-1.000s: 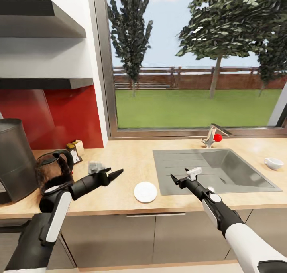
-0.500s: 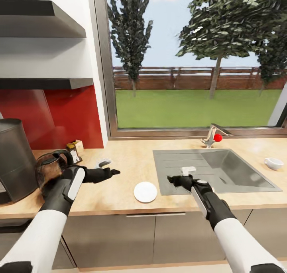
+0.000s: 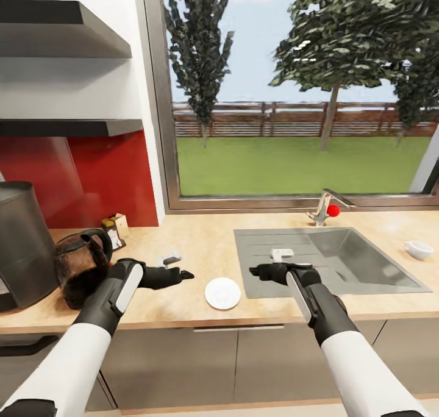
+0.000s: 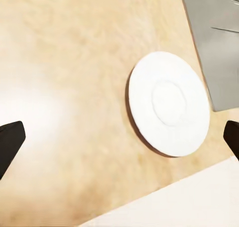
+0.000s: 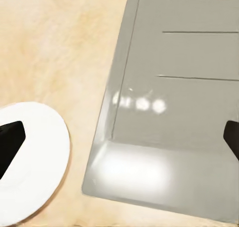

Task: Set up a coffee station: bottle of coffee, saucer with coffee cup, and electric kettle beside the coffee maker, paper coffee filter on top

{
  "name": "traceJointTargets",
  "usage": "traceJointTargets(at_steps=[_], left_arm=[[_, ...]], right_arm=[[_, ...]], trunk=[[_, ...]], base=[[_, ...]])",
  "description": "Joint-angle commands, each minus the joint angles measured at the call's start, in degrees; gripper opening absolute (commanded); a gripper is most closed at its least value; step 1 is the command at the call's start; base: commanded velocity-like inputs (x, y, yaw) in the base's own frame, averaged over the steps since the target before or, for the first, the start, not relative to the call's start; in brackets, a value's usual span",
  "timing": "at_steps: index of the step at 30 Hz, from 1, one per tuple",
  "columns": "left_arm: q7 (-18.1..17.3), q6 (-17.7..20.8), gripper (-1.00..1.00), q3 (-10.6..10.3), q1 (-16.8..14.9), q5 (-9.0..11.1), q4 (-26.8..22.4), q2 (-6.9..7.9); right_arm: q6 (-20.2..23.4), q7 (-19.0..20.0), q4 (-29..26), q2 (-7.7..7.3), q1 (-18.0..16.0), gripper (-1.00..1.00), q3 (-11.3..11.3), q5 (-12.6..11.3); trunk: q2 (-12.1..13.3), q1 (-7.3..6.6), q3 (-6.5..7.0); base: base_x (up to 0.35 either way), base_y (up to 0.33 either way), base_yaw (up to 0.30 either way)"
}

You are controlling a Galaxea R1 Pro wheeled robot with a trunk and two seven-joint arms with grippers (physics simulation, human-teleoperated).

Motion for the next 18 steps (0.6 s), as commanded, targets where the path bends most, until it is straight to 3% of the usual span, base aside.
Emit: traceJointTargets(at_steps=[1,10,18], left_arm=[[-0.2,-0.2,1.00,-0.1,0.3,-0.9,-0.4,0.15],[-0.2,-0.5,1.00,0.0,2.2,-0.9,-0.9,0.25],[-0.1,-0.6,1.00,0.0,2.5,-0.8,-0.9,0.23]], right_arm=[[0.6,-0.5,-0.1,0.33,0.3,1.00,0.0,-0.4],[0.9,-0.8,1.5,2.22,1.1,1.00,0.1,-0.6],[0.9,-0.8,2.1,2.26,1.1,1.00,0.2,-0.6]], trunk=[[-0.1,0.03,-0.10],[-0.1,0.03,-0.10],[-0.1,0.03,-0.10]], base=[[0.055,-0.010,0.000],[0.108,-0.050,0.000],[0.100,-0.061,0.000]])
